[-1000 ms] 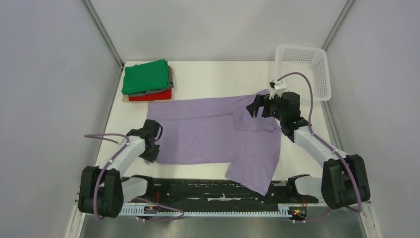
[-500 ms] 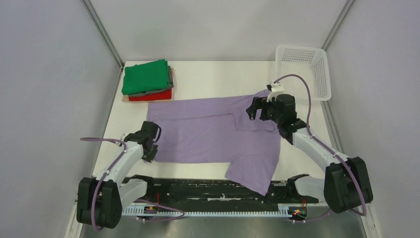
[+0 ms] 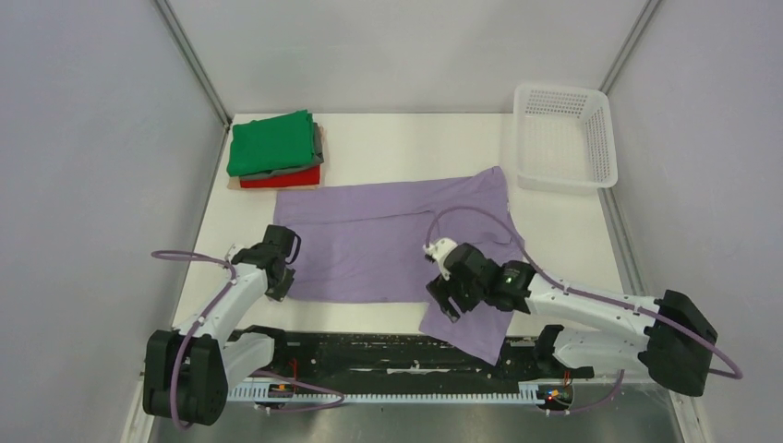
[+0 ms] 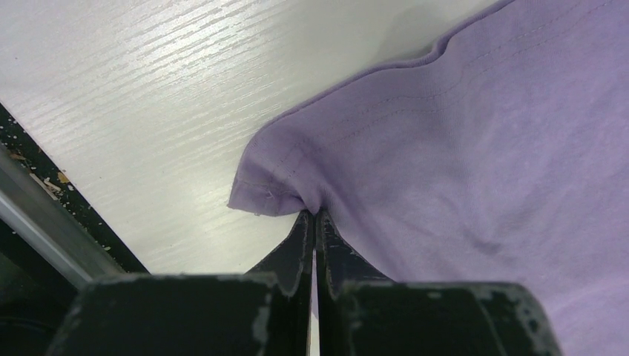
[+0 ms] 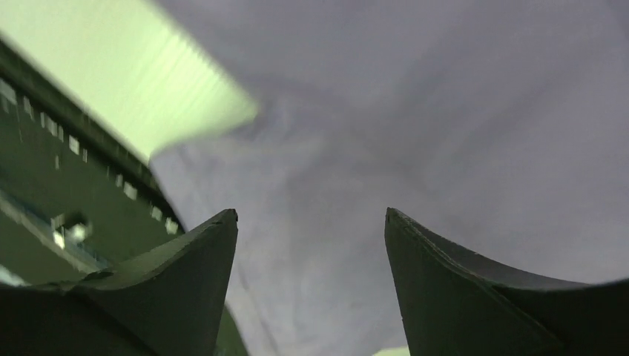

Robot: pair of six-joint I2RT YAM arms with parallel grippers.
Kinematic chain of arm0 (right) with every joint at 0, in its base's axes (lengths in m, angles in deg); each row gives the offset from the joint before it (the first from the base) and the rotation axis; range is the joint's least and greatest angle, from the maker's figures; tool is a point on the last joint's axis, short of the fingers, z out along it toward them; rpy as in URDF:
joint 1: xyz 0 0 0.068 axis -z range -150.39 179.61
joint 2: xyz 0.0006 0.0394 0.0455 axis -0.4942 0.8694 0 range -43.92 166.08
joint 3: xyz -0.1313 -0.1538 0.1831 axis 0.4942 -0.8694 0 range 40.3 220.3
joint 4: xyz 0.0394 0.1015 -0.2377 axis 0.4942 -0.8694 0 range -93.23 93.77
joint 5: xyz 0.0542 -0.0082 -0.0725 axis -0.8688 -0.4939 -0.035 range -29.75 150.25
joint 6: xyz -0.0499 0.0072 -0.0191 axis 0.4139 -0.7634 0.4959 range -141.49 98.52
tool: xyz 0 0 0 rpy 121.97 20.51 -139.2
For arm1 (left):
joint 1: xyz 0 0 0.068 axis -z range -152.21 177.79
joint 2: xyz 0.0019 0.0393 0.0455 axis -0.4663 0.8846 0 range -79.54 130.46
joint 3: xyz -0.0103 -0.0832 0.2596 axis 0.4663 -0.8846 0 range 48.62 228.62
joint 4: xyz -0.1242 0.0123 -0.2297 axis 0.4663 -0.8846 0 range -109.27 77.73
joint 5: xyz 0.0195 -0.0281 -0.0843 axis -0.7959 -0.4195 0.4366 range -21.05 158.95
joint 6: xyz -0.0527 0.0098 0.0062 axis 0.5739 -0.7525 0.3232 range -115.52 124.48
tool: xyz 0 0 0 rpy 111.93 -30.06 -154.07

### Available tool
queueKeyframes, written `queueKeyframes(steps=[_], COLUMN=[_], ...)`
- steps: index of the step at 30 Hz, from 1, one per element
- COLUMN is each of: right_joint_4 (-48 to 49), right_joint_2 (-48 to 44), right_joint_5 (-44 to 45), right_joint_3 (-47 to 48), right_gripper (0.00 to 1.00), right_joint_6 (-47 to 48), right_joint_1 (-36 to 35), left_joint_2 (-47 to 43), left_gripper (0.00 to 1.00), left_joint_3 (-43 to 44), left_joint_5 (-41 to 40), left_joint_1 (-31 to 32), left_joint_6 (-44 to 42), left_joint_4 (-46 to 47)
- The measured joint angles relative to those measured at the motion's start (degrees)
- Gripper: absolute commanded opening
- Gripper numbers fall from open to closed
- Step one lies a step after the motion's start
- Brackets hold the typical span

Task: Fold and stack the t-shirts
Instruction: Grab the side of the flattened tshirt closest away from the robot with both arms

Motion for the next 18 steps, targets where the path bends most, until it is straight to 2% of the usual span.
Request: queueKeyframes(steps=[4,8,12,16,18], right_joint_4=[-8.24,-10.69,-11.04,-11.06,-11.82], right_joint_2=[-0.72,-0.24,5.77,8.28,8.28], right_joint_5=[-1.64,-3.63,-5.49,-5.18,-3.78], right_joint_3=[-2.12,-3.13,-3.5,-3.39,-2.8], right_gripper=[0.67,0.63,0.56,0.36,0.2], right_joint_6=[-3.37,-4.59,-4.31,-4.39,-4.31], right_joint_1=[-10.95,-17.42,-22.8,-23.5,-23.82], left_joint_2=[-0.2,-1.03,-2.29,-2.97,-2.95], left_gripper=[0.02,0.02,0.02,0.02,0.02], left_joint_3=[-0.26,-0.79,-0.79,-0.96,-1.09], left_joint_5=[0.5,0.57,0.59,0.9,0.94], left_joint_1=[0.0,0.0,0.0,0.0,0.0], left_joint_6=[-0.44,-0.83,-1.25,-1.29,-1.31], left_joint_4=[1.05,1.14,1.07,1.09,1.01])
